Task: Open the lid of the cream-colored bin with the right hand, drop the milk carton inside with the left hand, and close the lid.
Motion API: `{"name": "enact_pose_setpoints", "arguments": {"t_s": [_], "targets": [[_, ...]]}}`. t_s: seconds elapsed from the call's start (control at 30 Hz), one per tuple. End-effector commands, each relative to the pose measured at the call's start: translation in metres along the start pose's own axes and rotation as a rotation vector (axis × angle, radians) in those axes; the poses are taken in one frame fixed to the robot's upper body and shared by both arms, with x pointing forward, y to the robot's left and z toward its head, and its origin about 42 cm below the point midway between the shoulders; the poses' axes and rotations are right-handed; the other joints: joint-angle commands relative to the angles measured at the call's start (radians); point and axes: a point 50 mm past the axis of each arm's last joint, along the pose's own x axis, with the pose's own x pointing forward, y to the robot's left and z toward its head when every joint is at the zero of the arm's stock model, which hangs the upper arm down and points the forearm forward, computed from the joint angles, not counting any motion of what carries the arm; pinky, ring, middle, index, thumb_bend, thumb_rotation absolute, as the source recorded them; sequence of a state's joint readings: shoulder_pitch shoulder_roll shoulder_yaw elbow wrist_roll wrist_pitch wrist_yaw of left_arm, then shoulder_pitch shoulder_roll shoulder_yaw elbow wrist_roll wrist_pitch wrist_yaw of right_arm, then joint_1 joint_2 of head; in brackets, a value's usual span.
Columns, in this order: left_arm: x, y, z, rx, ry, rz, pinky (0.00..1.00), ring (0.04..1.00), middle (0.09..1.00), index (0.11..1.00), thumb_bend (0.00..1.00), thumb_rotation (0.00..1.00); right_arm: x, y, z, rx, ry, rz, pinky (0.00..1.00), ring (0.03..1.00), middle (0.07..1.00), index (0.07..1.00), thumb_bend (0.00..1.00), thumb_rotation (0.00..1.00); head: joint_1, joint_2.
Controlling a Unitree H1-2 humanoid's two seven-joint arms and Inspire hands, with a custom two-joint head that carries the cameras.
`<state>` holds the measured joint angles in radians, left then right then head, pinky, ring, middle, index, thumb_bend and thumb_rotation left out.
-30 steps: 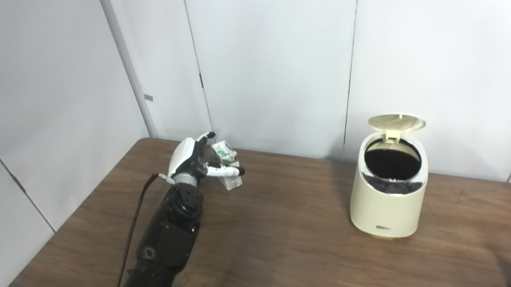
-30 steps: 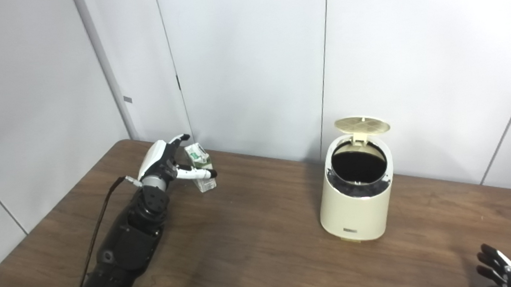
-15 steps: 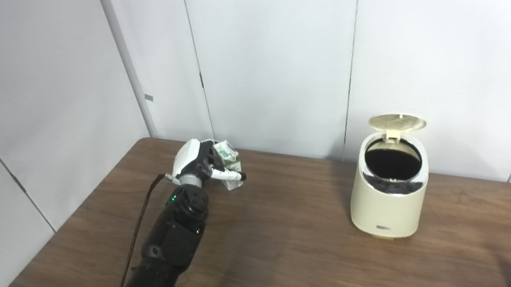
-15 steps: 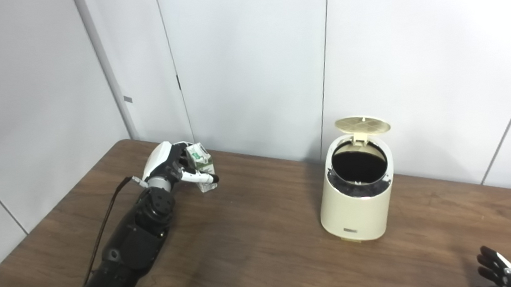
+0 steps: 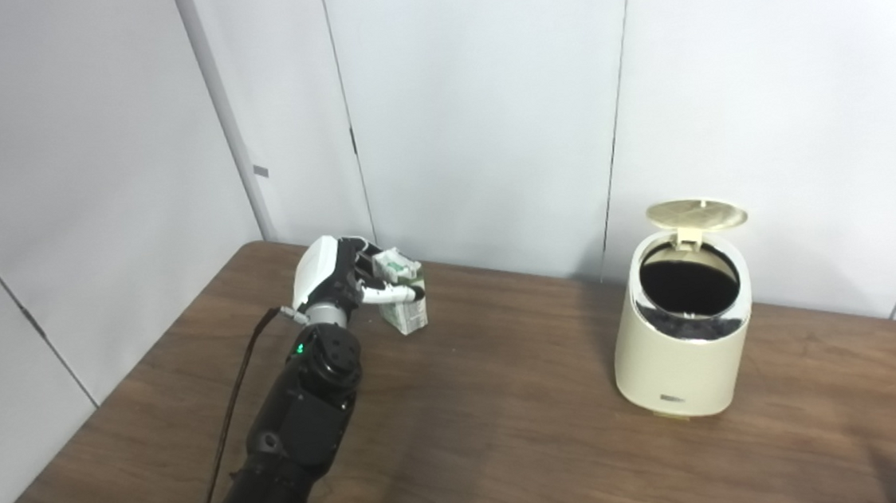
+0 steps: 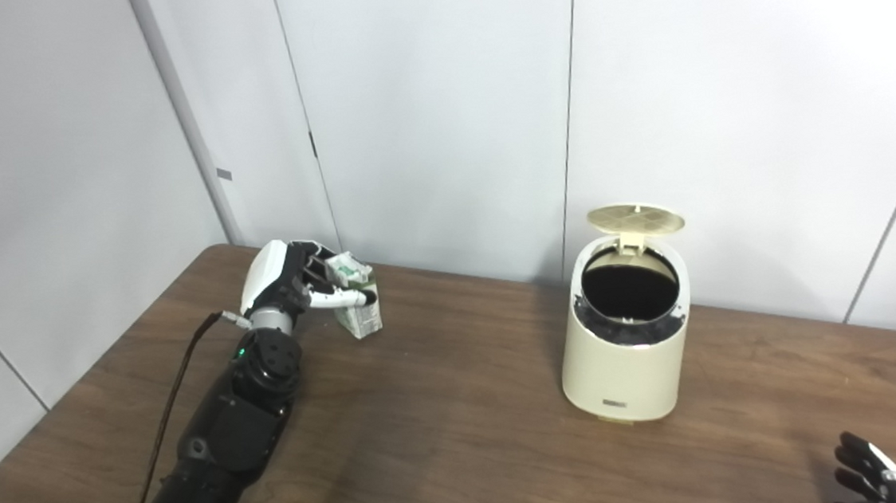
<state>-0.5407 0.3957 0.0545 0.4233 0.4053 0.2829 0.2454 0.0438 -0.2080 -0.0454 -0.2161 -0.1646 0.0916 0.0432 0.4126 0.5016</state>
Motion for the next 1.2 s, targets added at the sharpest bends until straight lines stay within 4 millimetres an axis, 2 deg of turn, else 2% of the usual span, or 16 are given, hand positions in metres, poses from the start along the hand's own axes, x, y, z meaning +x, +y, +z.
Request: {"name": "enact_pose_setpoints", "arguments": {"t_s": [0.0,0.17,0.33,0.57,0.63,0.73,0.93,1.17], "targets": [[0.014,0.021,0.026,-0.031,-0.118,0.107,0.43,0.459,0.512,0.467,0.5,0.0,0.003,-0.003,0.013,0.002,-0.057,-0.008,0.72,0.849,0.871,0.882,0.78,1.0,0.0,0.003],[0.013,0.02,0.027,-0.048,-0.133,0.133,0.44,0.464,0.515,0.459,0.5,0.0,0.003,-0.003,0.014,0.002,-0.051,-0.006,0.75,0.854,0.871,0.883,0.78,1.0,-0.006,0.006],[0.012,0.019,0.029,-0.061,-0.138,0.14,0.46,0.474,0.517,0.455,0.5,0.0,0.003,-0.002,0.015,0.005,-0.046,-0.006,0.73,0.849,0.87,0.885,0.78,1.0,-0.017,0.006],[0.001,0.02,0.038,-0.096,-0.182,0.175,0.44,0.461,0.51,0.466,0.5,0.0,0.002,0.001,0.017,0.005,-0.044,-0.007,0.73,0.856,0.881,0.896,0.76,1.0,-0.065,0.0],[-0.006,0.02,0.045,-0.126,-0.211,0.189,0.43,0.454,0.502,0.473,0.5,0.0,0.002,0.002,0.018,0.02,-0.047,0.001,0.72,0.861,0.891,0.906,0.75,1.0,-0.074,-0.001],[-0.016,0.02,0.056,-0.157,-0.253,0.199,0.41,0.449,0.494,0.48,0.5,0.0,0.004,0.003,0.017,0.063,-0.054,0.009,0.78,0.895,0.91,0.925,0.72,1.0,-0.09,-0.009],[-0.033,0.015,0.081,-0.213,-0.331,0.2,0.35,0.431,0.475,0.494,0.48,0.0,0.004,0.006,0.02,0.052,-0.063,0.005,0.82,0.916,0.922,0.942,0.65,1.0,-0.123,-0.016],[-0.057,0.016,0.114,-0.269,-0.431,0.165,0.35,0.435,0.477,0.495,0.48,0.0,0.002,0.009,0.025,0.045,-0.04,-0.007,0.88,0.937,0.928,0.95,0.63,1.0,-0.215,-0.013]]}}
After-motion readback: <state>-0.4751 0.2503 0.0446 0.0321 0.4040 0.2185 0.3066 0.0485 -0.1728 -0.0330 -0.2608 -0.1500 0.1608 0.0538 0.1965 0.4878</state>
